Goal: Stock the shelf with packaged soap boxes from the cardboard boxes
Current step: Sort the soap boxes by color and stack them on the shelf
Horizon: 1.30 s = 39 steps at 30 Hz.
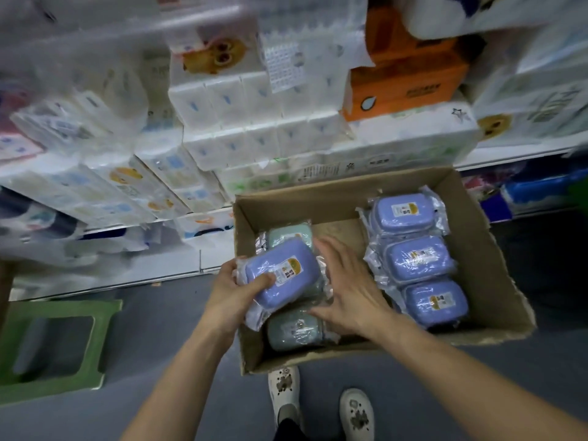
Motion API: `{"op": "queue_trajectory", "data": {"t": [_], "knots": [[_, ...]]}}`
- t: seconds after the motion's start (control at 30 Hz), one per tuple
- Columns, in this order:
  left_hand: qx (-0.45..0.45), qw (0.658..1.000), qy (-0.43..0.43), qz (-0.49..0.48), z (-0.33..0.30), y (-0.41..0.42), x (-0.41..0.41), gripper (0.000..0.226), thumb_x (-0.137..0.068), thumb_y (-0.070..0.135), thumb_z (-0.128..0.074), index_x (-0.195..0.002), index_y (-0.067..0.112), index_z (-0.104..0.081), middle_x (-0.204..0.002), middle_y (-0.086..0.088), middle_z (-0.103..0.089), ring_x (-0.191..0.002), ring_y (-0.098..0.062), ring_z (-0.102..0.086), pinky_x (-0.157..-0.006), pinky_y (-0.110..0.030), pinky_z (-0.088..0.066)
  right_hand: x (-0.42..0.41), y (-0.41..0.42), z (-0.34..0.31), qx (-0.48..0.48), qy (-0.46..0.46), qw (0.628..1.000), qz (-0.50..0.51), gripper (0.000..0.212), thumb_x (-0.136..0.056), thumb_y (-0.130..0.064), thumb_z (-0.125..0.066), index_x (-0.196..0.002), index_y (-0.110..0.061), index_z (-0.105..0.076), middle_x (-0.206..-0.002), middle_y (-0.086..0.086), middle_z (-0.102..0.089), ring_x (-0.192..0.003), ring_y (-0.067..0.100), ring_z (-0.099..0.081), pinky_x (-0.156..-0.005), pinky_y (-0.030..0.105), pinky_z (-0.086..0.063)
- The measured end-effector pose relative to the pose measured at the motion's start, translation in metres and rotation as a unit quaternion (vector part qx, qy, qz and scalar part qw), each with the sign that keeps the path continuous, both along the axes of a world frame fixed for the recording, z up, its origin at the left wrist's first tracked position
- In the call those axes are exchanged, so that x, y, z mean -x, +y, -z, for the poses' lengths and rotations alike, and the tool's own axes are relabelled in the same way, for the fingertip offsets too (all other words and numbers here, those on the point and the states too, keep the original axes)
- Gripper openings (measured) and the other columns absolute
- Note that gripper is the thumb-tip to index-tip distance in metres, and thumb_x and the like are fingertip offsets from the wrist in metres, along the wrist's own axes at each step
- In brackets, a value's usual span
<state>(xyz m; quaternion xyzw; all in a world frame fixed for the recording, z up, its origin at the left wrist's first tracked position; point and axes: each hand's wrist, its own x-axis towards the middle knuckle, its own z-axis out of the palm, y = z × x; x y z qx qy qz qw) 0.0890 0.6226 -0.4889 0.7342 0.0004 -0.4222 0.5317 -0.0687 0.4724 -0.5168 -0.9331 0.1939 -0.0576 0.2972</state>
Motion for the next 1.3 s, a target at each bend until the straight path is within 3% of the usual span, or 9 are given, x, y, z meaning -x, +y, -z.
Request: {"op": "queue_trajectory", "data": {"t": [0.1,0.23,0.3,0.37,0.43,0.6,0.8,1.1,1.3], "knots": [[0.011,0.998,0.016,0.054,-0.007,-0.022,0.026,0.058,-0.066,0.006,-0.085,-0.116,0.008,-0.056,-0.105,-0.015,-0.071,-0.089,-0.027,-0.072,-0.07,-0.035,-0.059,0.006,-0.014,-0.017,0.095,0.013,0.99,-0.105,0.115,-0.063,-0.039,-0.079,-0.151,-0.029,-0.005,-0.157,-0.004,-0.014,-0.145,0.018,-0.013,-0.118,0.042,-0.013],[0.001,0.994,0.024,0.109,-0.006,-0.043,0.054,0.077,-0.056,0.036,-0.092,-0.121,0.016,-0.055,-0.109,-0.011,-0.071,-0.098,-0.028,-0.07,-0.09,-0.05,-0.055,0.033,-0.032,-0.022,0.093,0.032,0.989,-0.107,0.093,-0.066,-0.047,-0.071,-0.145,-0.025,-0.026,-0.141,-0.002,-0.044,-0.126,0.018,-0.037,-0.105,0.047,-0.037],[-0.057,0.982,-0.1,0.15,-0.001,-0.042,0.06,0.071,-0.071,0.048,-0.083,-0.128,0.02,-0.05,-0.121,-0.005,-0.065,-0.108,-0.021,-0.064,-0.098,-0.046,-0.05,0.056,-0.047,-0.019,0.113,0.082,0.985,-0.097,0.091,-0.067,-0.045,-0.073,-0.145,-0.023,-0.031,-0.137,0.0,-0.047,-0.122,0.022,-0.043,-0.1,0.044,-0.038],[-0.171,0.922,-0.305,0.169,0.008,-0.029,0.058,0.069,-0.082,0.048,-0.073,-0.137,0.017,-0.045,-0.132,-0.006,-0.053,-0.124,-0.024,-0.047,-0.106,-0.041,-0.039,0.083,-0.067,-0.015,0.124,0.17,0.974,-0.083,0.091,-0.073,-0.042,-0.073,-0.148,-0.023,-0.026,-0.142,0.0,-0.041,-0.129,0.023,-0.039,-0.103,0.042,-0.032],[-0.247,0.87,-0.401,0.147,0.016,-0.013,0.052,0.075,-0.083,0.041,-0.072,-0.143,0.01,-0.039,-0.14,-0.014,-0.043,-0.131,-0.033,-0.033,-0.109,-0.043,-0.028,0.11,-0.089,-0.009,0.14,0.287,0.945,-0.073,0.094,-0.078,-0.048,-0.069,-0.151,-0.024,-0.015,-0.149,-0.001,-0.032,-0.136,0.022,-0.031,-0.11,0.042,-0.026],[-0.311,0.889,-0.306,0.14,0.038,0.009,0.04,0.082,-0.088,0.028,-0.07,-0.15,0.005,-0.022,-0.146,-0.023,-0.04,-0.133,-0.042,-0.037,-0.105,-0.049,-0.033,0.146,-0.119,0.012,0.125,0.406,0.904,-0.046,0.094,-0.083,-0.052,-0.065,-0.153,-0.024,-0.008,-0.153,0.0,-0.026,-0.141,0.022,-0.024,-0.117,0.04,-0.018],[-0.348,0.869,-0.315,0.156,0.052,0.016,0.029,0.058,-0.09,0.006,-0.053,-0.143,0.018,-0.032,-0.111,-0.026,-0.063,-0.096,-0.047,-0.061,-0.076,-0.045,-0.046,0.146,-0.117,0.037,0.182,0.421,0.888,-0.038,0.09,-0.085,-0.033,-0.067,-0.152,-0.024,-0.007,-0.155,0.002,-0.022,-0.143,0.024,-0.021,-0.114,0.04,-0.027],[-0.349,0.874,-0.275,0.195,0.049,0.015,0.017,0.062,-0.091,0.009,-0.051,-0.146,0.022,-0.024,-0.118,-0.02,-0.062,-0.103,-0.045,-0.059,-0.079,-0.04,-0.044,0.142,-0.105,0.028,0.178,0.485,0.855,-0.036,0.096,-0.085,-0.035,-0.068,-0.153,-0.02,-0.002,-0.157,0.005,-0.016,-0.145,0.027,-0.016,-0.114,0.044,-0.025],[-0.331,0.867,-0.25,0.276,0.012,0.029,0.012,0.08,-0.092,0.036,-0.062,-0.153,0.012,-0.017,-0.15,-0.014,-0.042,-0.133,-0.033,-0.045,-0.105,-0.043,-0.042,0.098,-0.079,-0.036,0.102,0.491,0.865,0.0,0.072,-0.083,-0.043,-0.064,-0.143,-0.019,-0.033,-0.142,0.005,-0.041,-0.133,0.026,-0.039,-0.104,0.042,-0.038]]}}
